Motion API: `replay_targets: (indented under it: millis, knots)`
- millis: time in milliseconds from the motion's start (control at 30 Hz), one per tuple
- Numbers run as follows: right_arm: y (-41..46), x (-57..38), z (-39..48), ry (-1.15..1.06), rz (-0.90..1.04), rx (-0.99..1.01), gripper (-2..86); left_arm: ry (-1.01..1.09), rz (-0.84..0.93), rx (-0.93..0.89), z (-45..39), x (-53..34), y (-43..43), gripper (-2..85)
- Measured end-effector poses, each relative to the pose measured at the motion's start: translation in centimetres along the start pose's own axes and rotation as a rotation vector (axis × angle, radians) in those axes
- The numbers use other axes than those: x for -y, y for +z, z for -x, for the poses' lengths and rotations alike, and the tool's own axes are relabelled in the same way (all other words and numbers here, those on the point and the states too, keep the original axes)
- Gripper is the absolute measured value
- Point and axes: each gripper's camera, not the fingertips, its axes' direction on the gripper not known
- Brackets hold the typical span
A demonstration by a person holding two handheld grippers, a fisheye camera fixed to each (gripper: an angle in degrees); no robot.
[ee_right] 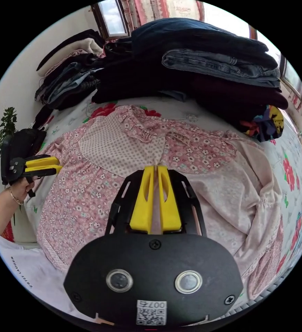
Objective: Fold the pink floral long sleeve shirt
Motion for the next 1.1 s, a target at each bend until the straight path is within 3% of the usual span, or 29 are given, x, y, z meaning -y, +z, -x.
replay_targets:
  millis: [267,433,567,867,1100]
  knots:
    - [-9.8,-10.7,-0.8,0.155,-0.117,0.015,4.7,-0.16,-0.077,-0.04,2.8,-7.5,-0.7,6.5]
    - [-15.1,-23.4,-1.8,0.326,0.022,-0.244,5.7,-0.15,-0.127,-0.081,2.9,-13.7,-2.5,6.6]
    - [-16.8,-29.6,-3.3,0.488,0.089,-0.282,6.8,-0.069,-0.144,-0.169,1.5,-14.3,-2.2,7.6]
    - [-16.5,-31.8,-1.2,0.475,0.07,-0.314,3.5,0.334,-0.207,-0.363,-11.7,-0.1,0.5,9.4]
    - [-21.0,-31.3,2.3,0.295,-0.048,-0.386,0.4,0.567,-0.151,-0.435,-26.6,12.8,8.0,11.5]
